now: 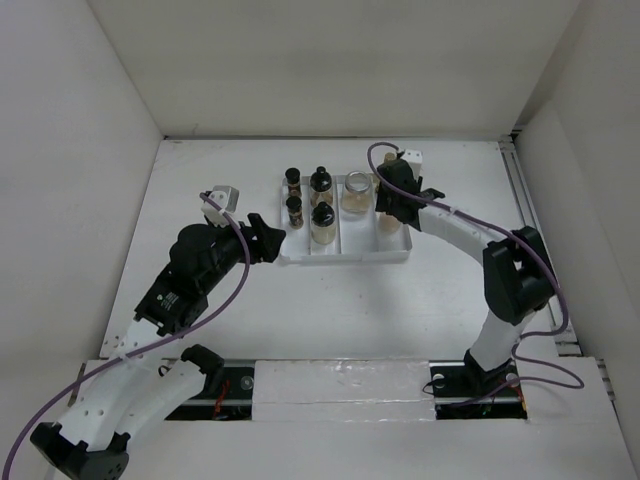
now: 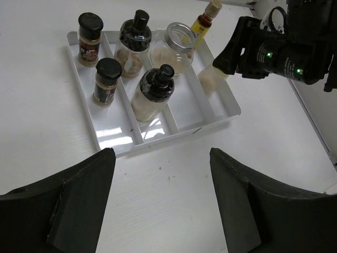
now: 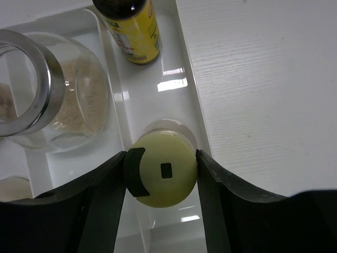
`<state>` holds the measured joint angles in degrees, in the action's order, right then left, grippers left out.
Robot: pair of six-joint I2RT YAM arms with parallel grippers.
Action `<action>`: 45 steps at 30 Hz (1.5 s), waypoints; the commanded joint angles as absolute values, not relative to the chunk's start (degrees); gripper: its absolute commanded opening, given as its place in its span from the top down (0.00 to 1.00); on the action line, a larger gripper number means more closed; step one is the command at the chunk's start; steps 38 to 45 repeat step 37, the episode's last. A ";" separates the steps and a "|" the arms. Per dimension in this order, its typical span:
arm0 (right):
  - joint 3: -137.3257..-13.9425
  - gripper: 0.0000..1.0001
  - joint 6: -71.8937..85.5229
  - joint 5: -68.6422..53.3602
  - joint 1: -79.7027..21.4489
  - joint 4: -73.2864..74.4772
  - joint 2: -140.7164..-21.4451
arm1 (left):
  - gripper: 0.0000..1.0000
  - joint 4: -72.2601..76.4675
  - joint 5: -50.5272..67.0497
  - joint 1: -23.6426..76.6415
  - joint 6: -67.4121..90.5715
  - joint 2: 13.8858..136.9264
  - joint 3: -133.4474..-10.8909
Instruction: Organize the condiment bottles
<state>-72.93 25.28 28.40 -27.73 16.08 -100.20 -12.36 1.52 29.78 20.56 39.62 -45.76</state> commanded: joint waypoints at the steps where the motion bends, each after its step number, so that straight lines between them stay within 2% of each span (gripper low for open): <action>1: -75.23 0.42 25.22 28.39 -27.60 13.27 -100.20 | 0.31 -11.07 1.32 29.53 19.86 39.38 -46.93; 2: -75.23 0.34 25.22 28.39 -27.60 13.27 -100.20 | 0.31 -11.07 1.32 29.53 19.86 38.85 -46.93; 3: -75.23 0.33 25.22 28.39 -27.60 13.27 -100.20 | 0.31 -11.07 1.32 29.53 19.86 38.85 -46.93; 4: -75.23 0.26 25.22 28.39 -27.60 13.79 -100.20 | 0.31 -11.07 1.32 29.53 19.86 38.85 -46.93; 7: -75.23 0.15 25.22 29.00 -28.21 13.80 -97.83 | 0.31 -11.07 0.79 29.53 19.86 38.85 -46.93; 8: -75.23 0.06 25.22 29.00 -29.00 13.80 -95.91 | 0.31 -11.07 0.79 29.53 19.86 38.85 -46.93; 9: -75.23 0.01 25.22 29.00 -29.61 14.41 -94.93 | 0.31 -11.07 0.79 29.53 19.86 38.85 -46.93; 17: -75.33 0.01 23.91 30.94 -34.71 17.75 -81.67 | 0.31 -10.55 -0.26 29.53 19.86 37.80 -46.41; 29: -55.03 0.01 26.36 31.82 -42.80 20.74 -48.99 | 0.33 -8.88 -2.64 29.53 20.39 32.18 -44.65; 33: -51.95 0.01 27.50 31.29 -43.33 22.06 -45.62 | 0.34 -8.35 -2.64 29.53 20.39 31.12 -44.12; 45: -53.52 0.01 28.74 32.69 -43.86 25.74 -44.38 | 0.34 -8.35 -2.11 29.53 20.91 30.59 -44.12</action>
